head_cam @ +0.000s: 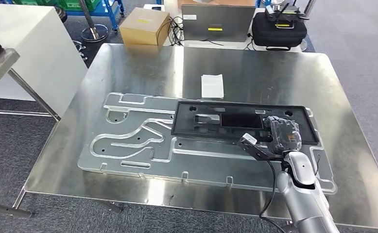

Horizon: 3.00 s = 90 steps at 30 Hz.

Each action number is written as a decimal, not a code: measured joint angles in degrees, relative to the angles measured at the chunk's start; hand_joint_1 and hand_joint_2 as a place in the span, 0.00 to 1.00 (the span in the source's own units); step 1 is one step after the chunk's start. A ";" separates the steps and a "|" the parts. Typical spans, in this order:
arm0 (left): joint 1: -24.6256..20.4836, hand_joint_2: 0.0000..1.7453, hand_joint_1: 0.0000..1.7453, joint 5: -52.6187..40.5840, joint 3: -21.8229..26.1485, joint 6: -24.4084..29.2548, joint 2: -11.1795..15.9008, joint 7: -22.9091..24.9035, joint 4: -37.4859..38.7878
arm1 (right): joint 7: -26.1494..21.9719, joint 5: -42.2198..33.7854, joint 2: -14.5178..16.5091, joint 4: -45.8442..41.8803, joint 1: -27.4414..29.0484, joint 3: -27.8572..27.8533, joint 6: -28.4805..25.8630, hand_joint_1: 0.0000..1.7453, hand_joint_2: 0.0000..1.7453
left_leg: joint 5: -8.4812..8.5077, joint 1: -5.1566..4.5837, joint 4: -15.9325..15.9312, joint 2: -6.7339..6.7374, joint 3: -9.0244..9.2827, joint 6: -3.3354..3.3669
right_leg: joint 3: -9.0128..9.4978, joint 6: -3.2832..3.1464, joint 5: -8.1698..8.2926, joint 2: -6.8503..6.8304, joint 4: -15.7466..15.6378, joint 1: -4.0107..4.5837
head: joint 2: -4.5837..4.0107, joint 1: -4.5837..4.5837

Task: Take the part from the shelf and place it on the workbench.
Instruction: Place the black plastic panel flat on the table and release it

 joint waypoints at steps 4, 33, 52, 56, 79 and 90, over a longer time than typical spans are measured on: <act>0.26 0.00 0.00 0.48 0.02 0.03 0.20 0.08 0.01 | 0.09 -0.87 -0.15 2.22 -0.27 -0.01 -1.01 0.00 1.00 | -0.05 0.21 -3.05 0.06 1.71 0.74 | 0.23 1.07 -0.26 0.04 -0.59 0.01 | 0.01 0.08; 0.90 0.00 0.00 2.24 0.40 -2.95 -0.23 -0.05 0.15 | -1.45 -2.50 -0.08 3.22 1.42 -3.06 -1.57 0.00 1.00 | -5.39 1.92 -1.67 -0.41 6.52 -2.25 | -3.64 3.19 4.99 -1.29 0.31 -1.15 | -0.01 -0.64; 0.66 0.00 0.00 2.27 0.48 -3.34 -0.23 -0.46 0.25 | -2.25 -2.00 -0.38 2.91 2.46 -3.81 -1.56 0.00 1.00 | -3.24 0.44 1.52 0.24 -1.30 -1.44 | 3.98 -0.96 0.00 -0.85 -2.65 0.39 | -0.01 -0.35; 0.57 0.00 0.00 2.25 0.48 -3.77 -0.24 -0.52 0.29 | -2.45 -1.98 -0.36 2.97 2.37 -3.93 -1.51 0.00 1.00 | -9.94 1.35 12.67 0.27 -2.51 -2.53 | 0.57 -0.89 2.56 -0.93 -2.34 0.28 | -0.01 -0.59; 0.09 0.00 0.00 2.25 0.53 -3.93 -0.67 -0.64 0.34 | -2.61 -1.21 -0.55 2.19 5.61 -4.25 -1.09 0.00 1.00 | 2.64 0.32 -2.11 0.79 -1.75 -0.39 | 5.79 1.46 -3.62 -0.40 -1.21 0.30 | -0.01 -0.28; 0.39 0.00 0.00 2.38 0.82 -3.83 -0.76 -0.49 0.36 | -2.59 -0.24 0.37 0.06 9.63 -4.24 -3.24 0.00 1.00 | -5.20 0.70 10.44 0.34 0.28 -1.94 | -2.86 -0.49 3.30 -1.20 -0.32 0.30 | -0.01 -0.51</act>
